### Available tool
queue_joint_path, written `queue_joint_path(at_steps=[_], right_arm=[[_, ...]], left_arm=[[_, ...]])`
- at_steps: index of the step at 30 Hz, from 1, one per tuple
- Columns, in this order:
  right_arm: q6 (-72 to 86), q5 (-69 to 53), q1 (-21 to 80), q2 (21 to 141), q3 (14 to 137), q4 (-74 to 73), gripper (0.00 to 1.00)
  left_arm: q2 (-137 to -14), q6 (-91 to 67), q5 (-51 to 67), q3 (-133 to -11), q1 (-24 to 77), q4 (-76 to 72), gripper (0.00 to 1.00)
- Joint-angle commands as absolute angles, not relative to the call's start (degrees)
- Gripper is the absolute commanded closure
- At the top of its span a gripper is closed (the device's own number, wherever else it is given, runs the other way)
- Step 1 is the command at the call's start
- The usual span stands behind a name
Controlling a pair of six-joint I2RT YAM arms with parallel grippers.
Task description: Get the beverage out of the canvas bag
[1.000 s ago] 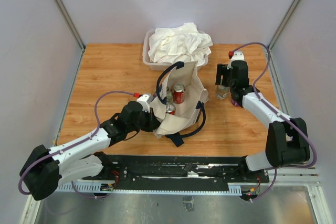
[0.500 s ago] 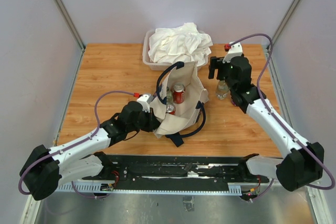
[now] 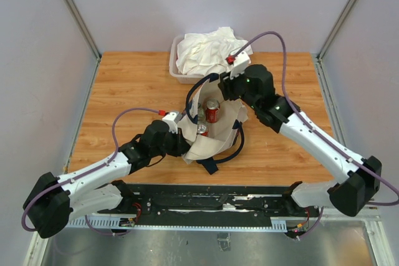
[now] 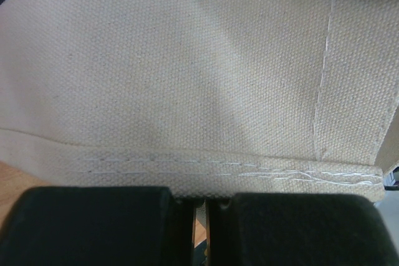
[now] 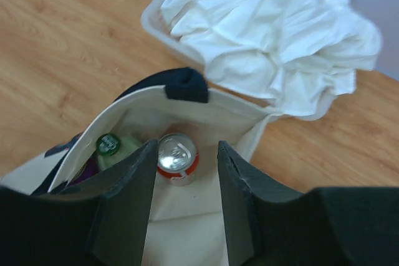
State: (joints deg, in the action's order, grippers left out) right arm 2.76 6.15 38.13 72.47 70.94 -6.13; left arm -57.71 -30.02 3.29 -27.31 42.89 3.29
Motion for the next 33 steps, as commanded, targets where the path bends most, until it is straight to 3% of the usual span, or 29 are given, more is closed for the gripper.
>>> queue_joint_path(at_steps=[1,10,14,23,33], right_arm=[[2.6,4.0,41.9,75.7,71.6,-9.4,0.56],[7.5,6.5,42.4,83.0,70.7,-7.9,0.67],[8.9,8.5,42.3,86.5,70.6,-6.6,0.68],[11.2,12.8,42.3,92.5,71.4,-6.1,0.38],[13.5,14.0,42.1,96.1,71.8,-5.3,0.22]], left_arm=[[-57.6,-29.7,0.7,-25.5,42.8,9.7,0.93],[-55.7,-30.3,0.6,-24.4,42.8,9.7,0.93],[-56.0,-30.0,0.9,-24.7,42.8,10.1,0.93],[-55.7,-30.0,0.5,-24.9,42.8,10.2,0.93],[-56.2,-29.7,0.9,-24.9,42.8,9.9,0.93]])
